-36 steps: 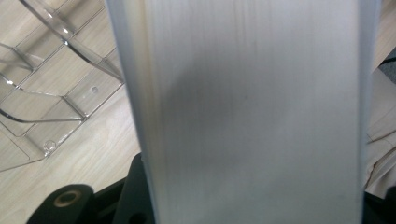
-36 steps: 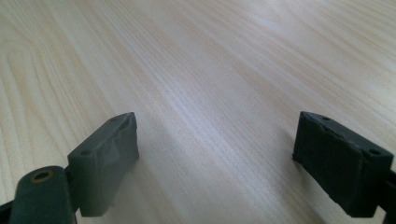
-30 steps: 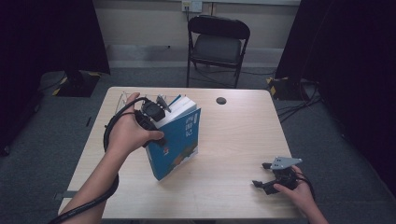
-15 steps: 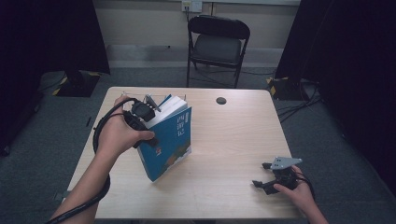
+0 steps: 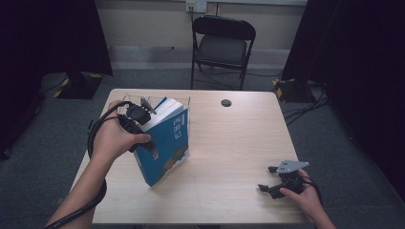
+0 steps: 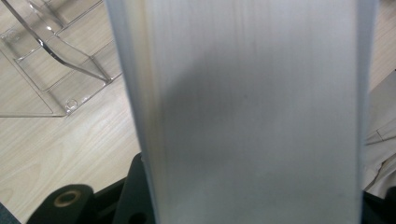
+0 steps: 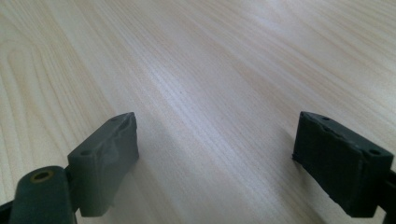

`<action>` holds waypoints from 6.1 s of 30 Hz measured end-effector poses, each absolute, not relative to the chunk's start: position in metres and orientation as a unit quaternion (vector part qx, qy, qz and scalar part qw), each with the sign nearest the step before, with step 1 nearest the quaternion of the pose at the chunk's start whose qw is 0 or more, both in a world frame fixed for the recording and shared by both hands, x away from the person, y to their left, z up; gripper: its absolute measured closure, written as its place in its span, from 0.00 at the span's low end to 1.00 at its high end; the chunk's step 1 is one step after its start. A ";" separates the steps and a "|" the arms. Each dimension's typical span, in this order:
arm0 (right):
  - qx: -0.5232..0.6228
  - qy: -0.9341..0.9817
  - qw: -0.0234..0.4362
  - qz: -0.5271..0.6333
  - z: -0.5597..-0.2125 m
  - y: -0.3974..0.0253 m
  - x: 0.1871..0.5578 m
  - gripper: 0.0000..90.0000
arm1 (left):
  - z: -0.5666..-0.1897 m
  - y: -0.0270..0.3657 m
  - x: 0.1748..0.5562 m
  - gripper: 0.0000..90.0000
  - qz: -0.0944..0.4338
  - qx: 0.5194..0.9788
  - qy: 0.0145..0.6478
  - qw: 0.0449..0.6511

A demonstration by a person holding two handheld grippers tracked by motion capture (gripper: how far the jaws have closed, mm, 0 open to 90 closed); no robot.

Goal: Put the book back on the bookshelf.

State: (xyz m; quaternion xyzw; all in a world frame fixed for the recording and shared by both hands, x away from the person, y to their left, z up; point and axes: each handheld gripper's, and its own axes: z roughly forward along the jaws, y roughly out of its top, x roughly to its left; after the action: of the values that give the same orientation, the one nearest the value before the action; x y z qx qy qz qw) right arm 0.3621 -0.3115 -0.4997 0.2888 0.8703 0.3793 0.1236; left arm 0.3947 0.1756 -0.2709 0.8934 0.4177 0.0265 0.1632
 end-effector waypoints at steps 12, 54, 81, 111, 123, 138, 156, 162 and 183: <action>0.289 0.870 0.124 0.380 -0.500 -0.311 0.362 0.14 | -0.273 0.179 0.403 0.69 0.028 0.885 0.437 0.157; 0.287 0.871 0.122 0.380 -0.500 -0.312 0.363 0.14 | -0.269 0.170 0.430 0.69 0.037 0.862 0.480 0.161; 0.287 0.871 0.122 0.380 -0.500 -0.312 0.363 0.14 | -0.268 0.161 0.445 0.69 0.051 0.850 0.499 0.163; 0.286 0.871 0.122 0.379 -0.500 -0.312 0.363 0.14 | -0.273 0.149 0.461 0.69 0.065 0.813 0.552 0.172; 0.286 0.871 0.122 0.380 -0.500 -0.312 0.363 0.14 | -0.277 0.146 0.469 0.69 0.062 0.804 0.565 0.174; 0.286 0.871 0.122 0.380 -0.500 -0.312 0.363 0.14 | -0.283 0.143 0.478 0.69 0.065 0.793 0.580 0.174; 0.284 0.872 0.120 0.380 -0.500 -0.311 0.364 0.14 | -0.288 0.136 0.487 0.69 0.076 0.782 0.594 0.170; 0.283 0.872 0.120 0.381 -0.500 -0.311 0.364 0.14 | -0.288 0.131 0.490 0.69 0.083 0.776 0.602 0.169; 0.284 0.872 0.120 0.380 -0.500 -0.311 0.365 0.14 | -0.292 0.126 0.493 0.68 0.102 0.769 0.607 0.172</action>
State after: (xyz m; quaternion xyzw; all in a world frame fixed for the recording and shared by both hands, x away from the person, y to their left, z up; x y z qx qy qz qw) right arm 0.3646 -0.3109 -0.4996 0.2837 0.8720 0.3805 0.1200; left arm 0.4933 0.1265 -0.2916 0.7691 0.6072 0.1017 0.1718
